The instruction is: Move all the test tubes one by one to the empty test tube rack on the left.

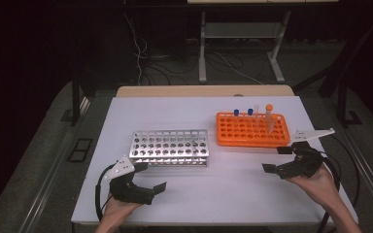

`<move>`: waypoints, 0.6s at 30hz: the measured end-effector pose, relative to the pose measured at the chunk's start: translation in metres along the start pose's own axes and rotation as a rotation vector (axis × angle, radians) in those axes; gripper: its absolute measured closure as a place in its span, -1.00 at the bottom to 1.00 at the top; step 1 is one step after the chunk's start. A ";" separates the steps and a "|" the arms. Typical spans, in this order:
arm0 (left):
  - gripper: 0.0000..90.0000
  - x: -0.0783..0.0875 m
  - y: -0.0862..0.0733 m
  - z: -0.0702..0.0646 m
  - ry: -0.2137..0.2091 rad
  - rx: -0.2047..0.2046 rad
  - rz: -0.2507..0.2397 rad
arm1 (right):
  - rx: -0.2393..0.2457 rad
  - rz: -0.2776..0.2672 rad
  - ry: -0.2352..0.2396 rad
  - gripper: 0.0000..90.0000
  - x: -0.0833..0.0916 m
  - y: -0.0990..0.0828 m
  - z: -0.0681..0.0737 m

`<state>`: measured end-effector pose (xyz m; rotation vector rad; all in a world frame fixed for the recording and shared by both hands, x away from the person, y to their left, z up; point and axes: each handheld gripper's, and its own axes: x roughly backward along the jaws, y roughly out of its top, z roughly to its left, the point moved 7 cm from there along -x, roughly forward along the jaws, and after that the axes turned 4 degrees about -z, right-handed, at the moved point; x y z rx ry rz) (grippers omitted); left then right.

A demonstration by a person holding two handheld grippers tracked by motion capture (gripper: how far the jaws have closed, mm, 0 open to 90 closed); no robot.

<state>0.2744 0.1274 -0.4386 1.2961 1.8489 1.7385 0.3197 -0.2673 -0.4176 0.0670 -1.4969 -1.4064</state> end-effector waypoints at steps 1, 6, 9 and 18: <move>-1.00 0.000 0.000 0.000 0.000 0.001 -0.001 | -0.004 0.001 -0.003 -0.91 0.001 0.001 -0.002; -1.00 0.000 0.000 0.000 0.001 0.002 -0.001 | -0.013 0.001 -0.014 -0.91 0.002 0.006 -0.011; -1.00 0.000 0.000 0.000 0.001 0.002 0.001 | -0.015 0.003 -0.022 -0.91 0.003 0.009 -0.017; -1.00 0.000 0.000 0.000 0.001 0.004 0.000 | -0.036 0.013 -0.047 -0.91 0.003 0.017 -0.035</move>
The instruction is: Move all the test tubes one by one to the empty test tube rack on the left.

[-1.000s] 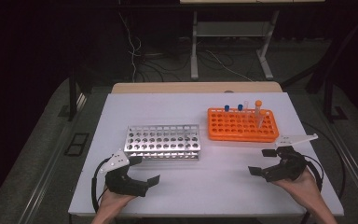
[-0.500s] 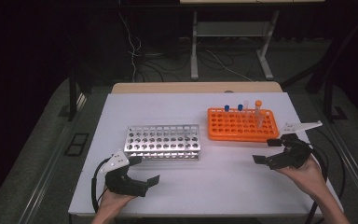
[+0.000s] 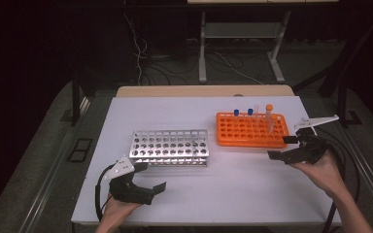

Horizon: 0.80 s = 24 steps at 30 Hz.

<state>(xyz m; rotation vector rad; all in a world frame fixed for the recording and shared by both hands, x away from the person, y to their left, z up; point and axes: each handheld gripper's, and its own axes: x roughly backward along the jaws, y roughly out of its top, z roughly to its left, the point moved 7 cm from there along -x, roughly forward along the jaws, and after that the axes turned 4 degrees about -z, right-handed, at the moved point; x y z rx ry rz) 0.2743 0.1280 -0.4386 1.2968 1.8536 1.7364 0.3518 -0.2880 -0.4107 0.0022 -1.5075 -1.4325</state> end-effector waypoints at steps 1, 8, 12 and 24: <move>-1.00 0.000 0.000 0.000 0.000 0.001 0.000 | 0.000 0.001 -0.003 -0.91 0.000 0.001 -0.002; -1.00 0.000 0.000 0.000 -0.002 0.000 0.001 | -0.016 0.010 -0.020 -0.91 -0.003 0.007 -0.014; -1.00 -0.001 0.000 0.000 -0.003 -0.001 0.003 | -0.023 0.012 -0.024 -0.91 -0.006 0.008 -0.021; -1.00 -0.001 0.000 0.001 -0.004 0.001 0.003 | -0.024 0.019 -0.042 -0.91 -0.019 0.014 -0.042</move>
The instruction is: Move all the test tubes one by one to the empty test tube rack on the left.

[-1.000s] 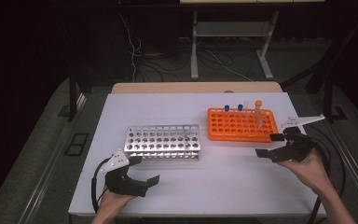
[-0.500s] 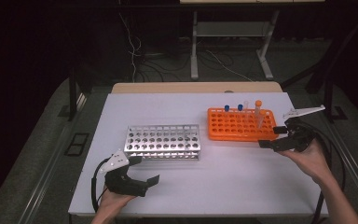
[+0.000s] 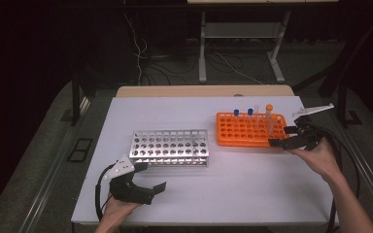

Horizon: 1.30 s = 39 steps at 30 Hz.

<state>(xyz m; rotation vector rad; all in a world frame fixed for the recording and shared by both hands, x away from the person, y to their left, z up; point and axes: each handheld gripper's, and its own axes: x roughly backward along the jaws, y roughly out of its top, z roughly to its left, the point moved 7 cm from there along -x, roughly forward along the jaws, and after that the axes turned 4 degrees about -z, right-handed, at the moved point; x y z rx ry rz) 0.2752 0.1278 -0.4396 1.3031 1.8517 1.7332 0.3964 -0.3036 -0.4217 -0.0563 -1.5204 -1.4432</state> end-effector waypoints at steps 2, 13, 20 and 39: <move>-1.00 0.000 0.000 0.000 0.000 -0.001 0.001 | 0.000 0.000 -0.003 -0.91 -0.003 0.001 -0.003; -1.00 0.000 0.000 0.000 -0.003 -0.005 0.001 | -0.008 0.002 -0.027 -0.84 -0.021 -0.001 -0.024; -1.00 0.000 0.000 0.001 0.001 -0.006 0.003 | 0.001 -0.023 -0.044 -0.52 -0.028 0.001 -0.029; -1.00 0.000 -0.002 0.003 0.005 -0.008 0.012 | 0.020 -0.081 -0.066 0.46 -0.040 0.004 -0.036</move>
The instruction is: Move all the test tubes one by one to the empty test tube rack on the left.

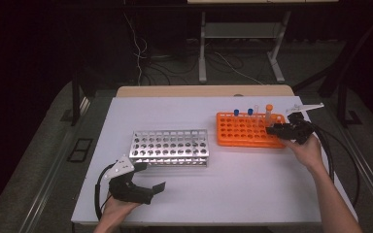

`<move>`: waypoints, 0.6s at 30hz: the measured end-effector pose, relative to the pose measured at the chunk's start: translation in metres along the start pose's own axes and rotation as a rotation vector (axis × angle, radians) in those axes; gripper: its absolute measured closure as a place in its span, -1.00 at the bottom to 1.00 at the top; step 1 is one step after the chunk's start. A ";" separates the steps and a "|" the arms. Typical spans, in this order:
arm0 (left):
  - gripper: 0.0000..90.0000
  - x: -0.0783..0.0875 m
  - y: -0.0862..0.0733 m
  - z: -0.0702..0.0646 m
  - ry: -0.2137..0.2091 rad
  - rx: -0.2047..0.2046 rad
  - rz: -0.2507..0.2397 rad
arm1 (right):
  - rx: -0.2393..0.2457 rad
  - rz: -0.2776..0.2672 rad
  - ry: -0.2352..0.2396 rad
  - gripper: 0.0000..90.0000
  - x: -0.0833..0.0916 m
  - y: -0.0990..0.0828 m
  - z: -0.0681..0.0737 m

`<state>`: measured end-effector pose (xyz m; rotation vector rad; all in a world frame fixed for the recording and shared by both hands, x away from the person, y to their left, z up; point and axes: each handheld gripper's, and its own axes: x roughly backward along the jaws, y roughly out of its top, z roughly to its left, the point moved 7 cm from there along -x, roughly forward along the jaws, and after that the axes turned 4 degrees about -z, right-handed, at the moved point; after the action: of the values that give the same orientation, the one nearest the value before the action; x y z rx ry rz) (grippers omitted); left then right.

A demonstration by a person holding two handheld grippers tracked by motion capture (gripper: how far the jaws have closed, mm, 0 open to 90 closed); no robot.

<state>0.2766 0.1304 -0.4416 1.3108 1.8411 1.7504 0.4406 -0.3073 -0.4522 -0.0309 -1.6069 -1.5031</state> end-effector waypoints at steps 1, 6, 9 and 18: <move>-1.00 0.000 0.000 0.000 0.001 0.000 0.001 | 0.013 -0.003 -0.012 0.53 -0.001 0.000 0.000; -1.00 0.000 0.000 0.000 0.001 0.001 0.002 | 0.042 -0.010 -0.041 0.64 0.000 0.002 -0.001; -1.00 -0.001 0.000 0.000 -0.002 0.001 0.006 | 0.065 -0.016 -0.053 0.65 0.003 0.004 0.001; -1.00 -0.003 0.000 -0.002 -0.009 0.000 0.012 | 0.092 -0.016 -0.073 0.65 0.013 0.013 0.004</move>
<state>0.2767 0.1272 -0.4420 1.3297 1.8321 1.7481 0.4378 -0.3077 -0.4335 -0.0218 -1.7368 -1.4532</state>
